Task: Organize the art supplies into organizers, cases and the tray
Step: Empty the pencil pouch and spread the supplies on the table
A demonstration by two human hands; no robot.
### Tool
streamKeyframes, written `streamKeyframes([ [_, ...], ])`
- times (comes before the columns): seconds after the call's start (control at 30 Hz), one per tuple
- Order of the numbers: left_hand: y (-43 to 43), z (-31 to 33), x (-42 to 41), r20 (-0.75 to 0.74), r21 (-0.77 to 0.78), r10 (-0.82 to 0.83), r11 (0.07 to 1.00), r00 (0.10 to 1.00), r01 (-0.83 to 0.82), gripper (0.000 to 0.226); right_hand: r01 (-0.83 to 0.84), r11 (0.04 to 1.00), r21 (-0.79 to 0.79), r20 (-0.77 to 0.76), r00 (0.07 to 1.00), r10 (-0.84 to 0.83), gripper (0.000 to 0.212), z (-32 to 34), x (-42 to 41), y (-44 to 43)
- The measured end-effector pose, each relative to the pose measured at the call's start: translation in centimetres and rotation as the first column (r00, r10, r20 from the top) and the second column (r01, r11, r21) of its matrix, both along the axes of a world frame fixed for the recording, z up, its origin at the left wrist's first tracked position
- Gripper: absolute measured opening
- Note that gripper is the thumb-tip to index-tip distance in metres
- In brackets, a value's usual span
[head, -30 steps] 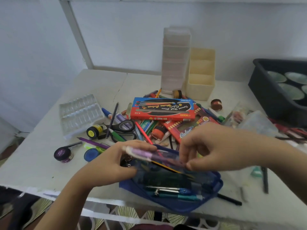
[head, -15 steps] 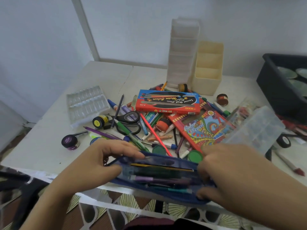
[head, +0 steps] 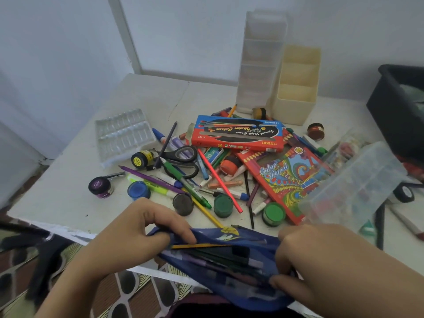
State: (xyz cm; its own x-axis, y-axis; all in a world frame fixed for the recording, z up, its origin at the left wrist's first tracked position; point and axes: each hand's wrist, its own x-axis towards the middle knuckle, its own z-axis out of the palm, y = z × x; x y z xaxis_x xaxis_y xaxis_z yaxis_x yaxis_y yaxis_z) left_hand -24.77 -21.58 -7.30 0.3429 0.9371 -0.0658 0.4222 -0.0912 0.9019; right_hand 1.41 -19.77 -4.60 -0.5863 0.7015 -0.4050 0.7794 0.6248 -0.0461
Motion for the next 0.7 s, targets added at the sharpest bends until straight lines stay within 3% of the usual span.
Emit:
streamKeyframes([
  [0.23, 0.5, 0.1, 0.2, -0.001, 0.025, 0.077, 0.997, 0.997, -0.077, 0.036, -0.02, 0.998, -0.056, -0.15, 0.989, 0.011, 0.036, 2.1, 0.3, 0.2],
  [0.33, 1.5, 0.1, 0.7, 0.018, 0.034, 0.112, 0.993, 0.994, -0.112, 0.042, -0.047, 0.969, -0.244, -0.342, 0.939, -0.041, 0.042, 3.5, 0.9, 2.1],
  [0.4, 2.1, 0.1, 1.2, 0.036, 0.035, 0.108, 0.993, 0.993, -0.11, 0.051, 0.026, 0.958, -0.285, -0.478, 0.863, -0.165, 0.038, 3.9, 2.4, 4.0],
  [0.47, 2.6, -0.1, 1.6, 0.057, 0.018, 0.11, 0.994, 0.992, -0.111, 0.053, 0.221, 0.953, -0.207, -0.534, 0.79, -0.299, 0.024, 4.4, 4.1, 5.8],
  [0.53, 3.0, -0.3, 1.9, 0.077, -0.007, 0.105, 0.994, 0.992, -0.105, 0.049, 0.418, 0.907, -0.054, -0.459, 0.796, -0.394, 0.02, 4.1, 6.3, 7.8],
  [0.6, 3.4, -0.6, 2.4, 0.08, -0.034, 0.076, 0.997, 0.994, -0.073, 0.042, 0.562, 0.82, 0.11, -0.29, 0.807, -0.515, 0.028, 3.3, 8.5, 9.3],
  [0.7, 4.1, -0.8, 3.1, 0.107, -0.068, 0.064, 0.996, 0.992, -0.057, 0.041, 0.596, 0.796, 0.104, -0.08, 0.803, -0.591, 0.057, 2.4, 10.1, 9.4],
])
